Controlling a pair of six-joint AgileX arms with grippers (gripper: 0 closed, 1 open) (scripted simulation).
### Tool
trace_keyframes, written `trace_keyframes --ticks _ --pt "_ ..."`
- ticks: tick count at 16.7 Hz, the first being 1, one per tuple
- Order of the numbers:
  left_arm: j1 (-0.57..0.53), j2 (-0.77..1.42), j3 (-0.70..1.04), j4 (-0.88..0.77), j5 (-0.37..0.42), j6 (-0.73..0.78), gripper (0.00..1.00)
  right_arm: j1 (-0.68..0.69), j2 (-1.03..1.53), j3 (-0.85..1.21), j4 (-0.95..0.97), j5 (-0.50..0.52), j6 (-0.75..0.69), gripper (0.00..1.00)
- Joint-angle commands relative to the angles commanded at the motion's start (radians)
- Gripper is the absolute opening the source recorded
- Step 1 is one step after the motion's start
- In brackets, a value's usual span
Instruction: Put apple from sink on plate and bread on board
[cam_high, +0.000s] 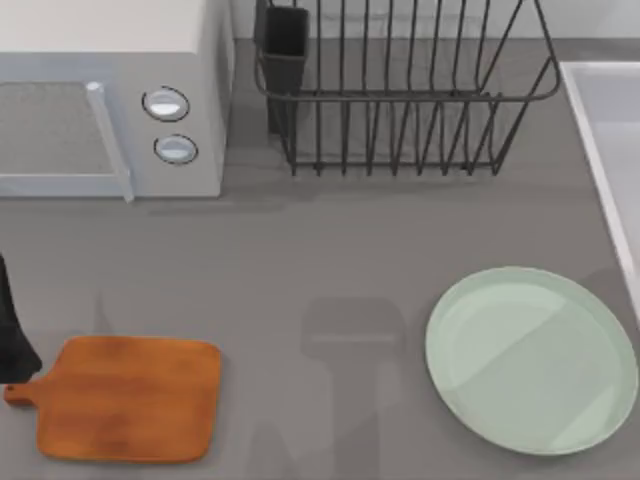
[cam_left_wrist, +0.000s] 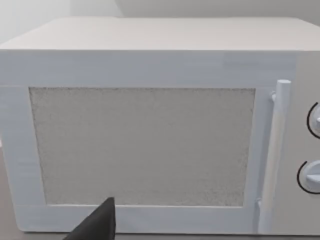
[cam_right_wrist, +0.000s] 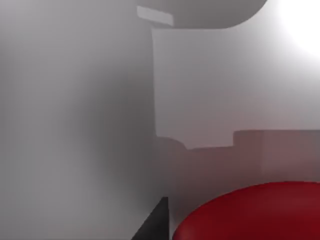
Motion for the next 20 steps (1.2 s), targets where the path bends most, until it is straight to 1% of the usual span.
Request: trace_keyframes --ticks 3,7,9,16,20 --pt "0.0 0.0 0.0 0.0 0.0 0.0 1.0 -0.001 -0.045 0.031 -0.071 0.0 -0.001 0.0" --pt "0.0 0.0 0.0 0.0 0.0 0.0 1.0 -0.001 -0.154 0.095 -0.264 -0.001 -0.003 0.0" --pt "0.0 0.0 0.0 0.0 0.0 0.0 1.0 -0.001 -0.197 0.117 -0.32 -0.002 -0.004 0.0" --pt "0.0 0.0 0.0 0.0 0.0 0.0 1.0 0.006 -0.216 0.13 -0.333 -0.002 0.005 0.0" --pt "0.0 0.0 0.0 0.0 0.0 0.0 1.0 0.084 -0.274 0.155 -0.367 0.002 0.081 0.0"
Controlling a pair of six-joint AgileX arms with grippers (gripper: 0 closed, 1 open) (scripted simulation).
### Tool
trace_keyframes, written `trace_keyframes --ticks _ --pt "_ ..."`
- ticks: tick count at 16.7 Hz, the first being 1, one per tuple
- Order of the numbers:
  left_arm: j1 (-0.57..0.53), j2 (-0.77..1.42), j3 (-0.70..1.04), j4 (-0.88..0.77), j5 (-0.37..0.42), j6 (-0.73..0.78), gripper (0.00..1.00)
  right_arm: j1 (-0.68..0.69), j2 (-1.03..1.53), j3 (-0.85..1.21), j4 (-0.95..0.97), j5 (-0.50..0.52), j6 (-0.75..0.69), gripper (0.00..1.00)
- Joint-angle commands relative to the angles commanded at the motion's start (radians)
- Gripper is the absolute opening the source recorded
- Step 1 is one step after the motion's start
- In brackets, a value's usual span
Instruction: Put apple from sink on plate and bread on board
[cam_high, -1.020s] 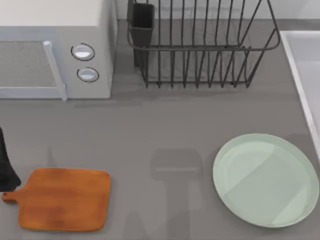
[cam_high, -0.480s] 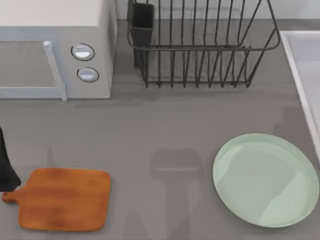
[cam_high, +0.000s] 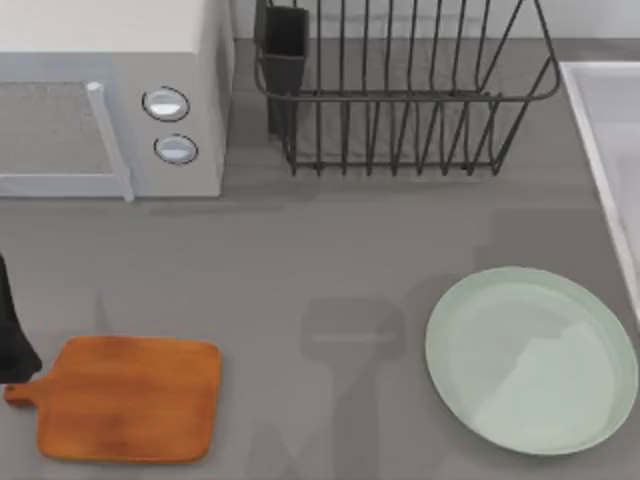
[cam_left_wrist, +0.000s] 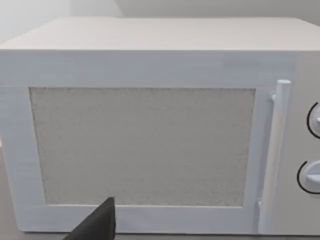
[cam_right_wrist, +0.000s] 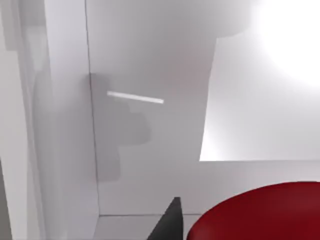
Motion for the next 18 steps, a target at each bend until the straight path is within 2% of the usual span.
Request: trace_keyframes --ticks 13,18 --pt "0.0 0.0 0.0 0.0 0.0 0.0 1.0 0.51 -0.199 -0.028 -0.243 0.007 0.502 0.0" --pt "0.0 0.0 0.0 0.0 0.0 0.0 1.0 0.638 -0.238 -0.042 -0.305 0.008 0.627 0.0"
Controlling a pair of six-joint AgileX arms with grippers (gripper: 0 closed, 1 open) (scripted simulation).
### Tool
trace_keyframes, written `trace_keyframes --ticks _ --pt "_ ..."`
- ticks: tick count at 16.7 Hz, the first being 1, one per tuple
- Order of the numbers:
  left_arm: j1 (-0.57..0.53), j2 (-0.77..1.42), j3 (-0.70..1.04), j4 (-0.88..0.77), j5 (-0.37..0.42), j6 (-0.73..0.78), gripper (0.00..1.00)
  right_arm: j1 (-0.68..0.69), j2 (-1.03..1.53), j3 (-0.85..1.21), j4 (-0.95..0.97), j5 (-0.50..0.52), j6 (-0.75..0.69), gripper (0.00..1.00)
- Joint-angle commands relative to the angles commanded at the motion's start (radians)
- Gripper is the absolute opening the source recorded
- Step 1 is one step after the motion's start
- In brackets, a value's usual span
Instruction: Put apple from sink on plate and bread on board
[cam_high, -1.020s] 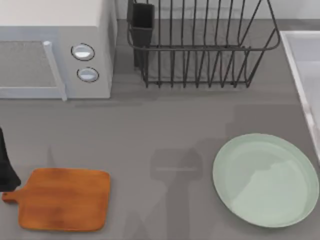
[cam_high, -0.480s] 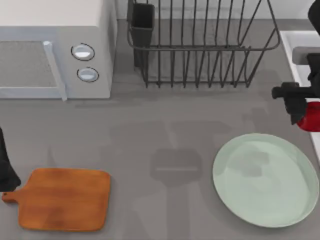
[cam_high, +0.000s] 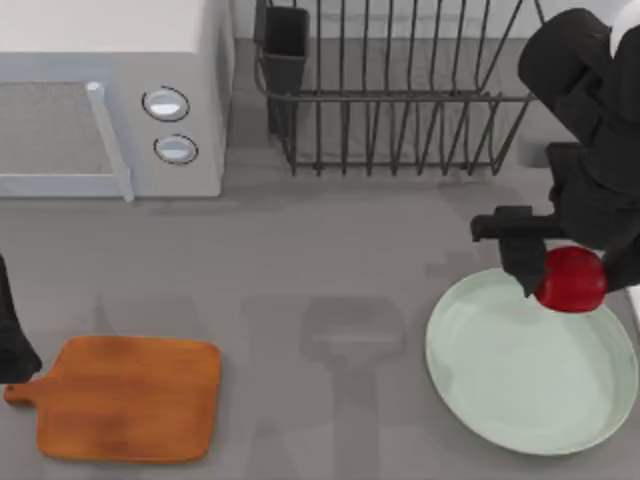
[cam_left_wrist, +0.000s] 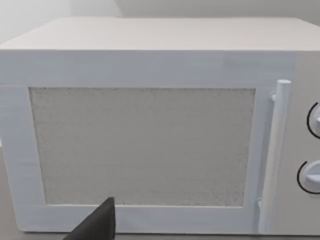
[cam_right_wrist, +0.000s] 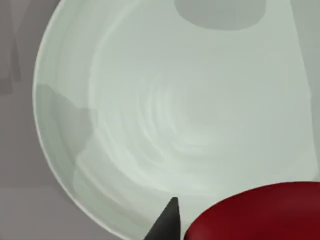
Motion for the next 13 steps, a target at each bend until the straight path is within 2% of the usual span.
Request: trace_keyframes --ticks 6,13 --pt "0.0 0.0 0.0 0.0 0.0 0.0 1.0 0.017 -0.005 -0.002 -0.008 0.0 0.017 0.0" --pt "0.0 0.0 0.0 0.0 0.0 0.0 1.0 0.017 -0.005 -0.002 -0.008 0.0 0.017 0.53"
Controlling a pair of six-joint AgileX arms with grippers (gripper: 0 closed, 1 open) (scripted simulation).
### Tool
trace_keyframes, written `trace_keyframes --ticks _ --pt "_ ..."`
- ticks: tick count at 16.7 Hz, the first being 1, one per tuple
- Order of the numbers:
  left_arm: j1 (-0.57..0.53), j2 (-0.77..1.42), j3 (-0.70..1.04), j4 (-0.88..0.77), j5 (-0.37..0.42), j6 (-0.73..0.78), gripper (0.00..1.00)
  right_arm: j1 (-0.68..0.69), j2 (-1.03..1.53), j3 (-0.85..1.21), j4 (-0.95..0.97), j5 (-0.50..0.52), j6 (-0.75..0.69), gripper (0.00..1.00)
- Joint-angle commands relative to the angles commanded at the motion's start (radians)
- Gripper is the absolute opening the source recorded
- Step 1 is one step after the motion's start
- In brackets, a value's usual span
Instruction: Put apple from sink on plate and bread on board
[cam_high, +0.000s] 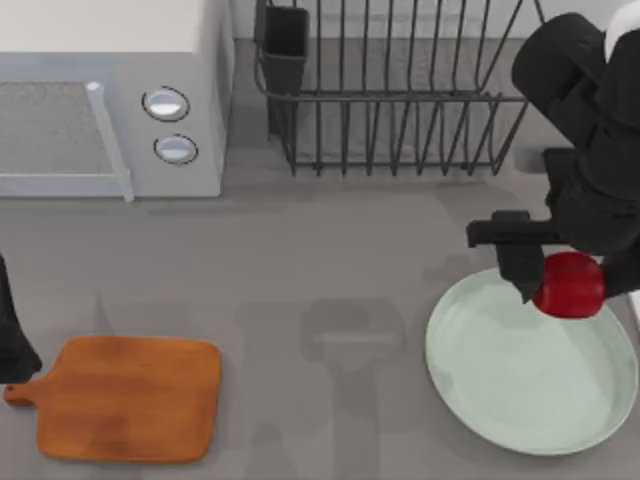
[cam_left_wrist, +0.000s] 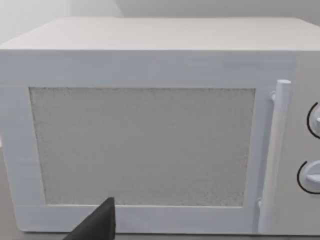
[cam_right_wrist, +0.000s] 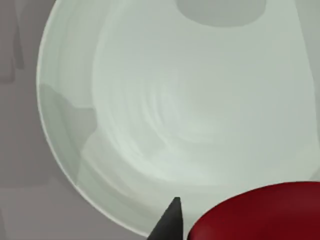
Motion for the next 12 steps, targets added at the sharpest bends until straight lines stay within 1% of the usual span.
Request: trace_keyframes --ticks 6,7,12 --pt "0.0 0.0 0.0 0.0 0.0 0.0 1.0 0.0 0.0 0.0 0.0 0.0 0.0 0.98" --pt "0.0 0.0 0.0 0.0 0.0 0.0 1.0 0.0 0.0 0.0 0.0 0.0 0.0 1.0" --pt "0.0 0.0 0.0 0.0 0.0 0.0 1.0 0.0 0.0 0.0 0.0 0.0 0.0 1.0"
